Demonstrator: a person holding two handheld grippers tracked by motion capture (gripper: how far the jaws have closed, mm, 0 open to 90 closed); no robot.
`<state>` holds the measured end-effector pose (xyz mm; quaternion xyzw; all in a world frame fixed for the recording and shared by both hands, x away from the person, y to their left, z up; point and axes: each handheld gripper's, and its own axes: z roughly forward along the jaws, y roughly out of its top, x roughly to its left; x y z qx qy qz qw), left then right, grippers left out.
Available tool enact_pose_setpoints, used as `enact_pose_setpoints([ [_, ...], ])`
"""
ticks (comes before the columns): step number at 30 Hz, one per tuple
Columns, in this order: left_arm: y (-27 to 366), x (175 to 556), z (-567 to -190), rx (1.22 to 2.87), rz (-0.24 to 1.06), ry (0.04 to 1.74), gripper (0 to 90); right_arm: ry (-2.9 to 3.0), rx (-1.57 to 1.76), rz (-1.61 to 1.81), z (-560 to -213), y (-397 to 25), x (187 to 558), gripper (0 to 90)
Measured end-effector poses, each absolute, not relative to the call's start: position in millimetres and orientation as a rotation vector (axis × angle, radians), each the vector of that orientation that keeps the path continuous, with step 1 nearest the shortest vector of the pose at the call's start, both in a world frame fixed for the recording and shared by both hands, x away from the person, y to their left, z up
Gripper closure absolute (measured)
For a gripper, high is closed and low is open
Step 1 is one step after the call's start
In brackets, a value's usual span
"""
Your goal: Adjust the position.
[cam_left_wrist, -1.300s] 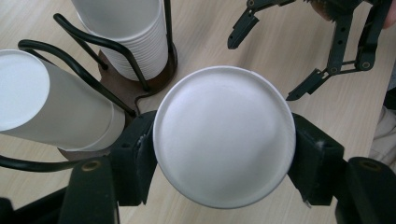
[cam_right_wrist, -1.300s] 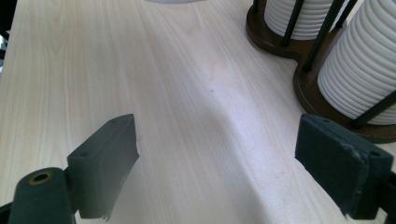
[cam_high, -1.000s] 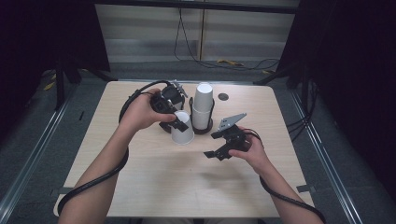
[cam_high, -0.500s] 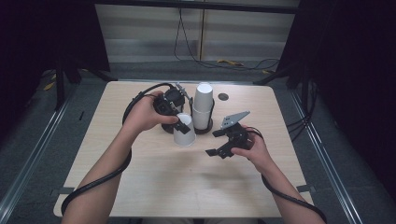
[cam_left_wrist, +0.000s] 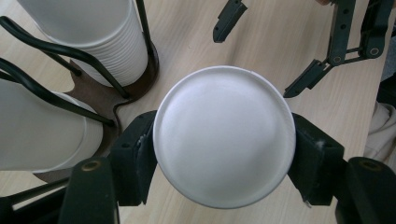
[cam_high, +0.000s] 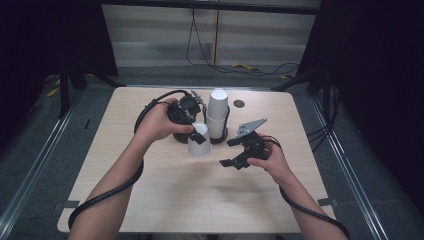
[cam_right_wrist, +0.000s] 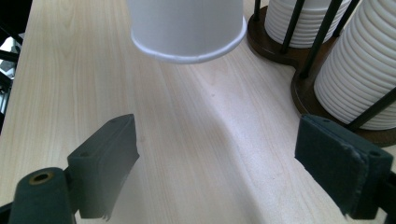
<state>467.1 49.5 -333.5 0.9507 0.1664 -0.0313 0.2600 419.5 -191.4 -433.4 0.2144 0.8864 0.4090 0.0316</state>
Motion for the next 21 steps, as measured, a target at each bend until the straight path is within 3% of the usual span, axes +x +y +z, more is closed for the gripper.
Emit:
enact_pose_setpoints([
  [21,41.9,464.4,-335.5,2.572,-0.093,0.430,33.0,2.809,0.582,1.124,-429.1,-191.7,420.0,12.8],
])
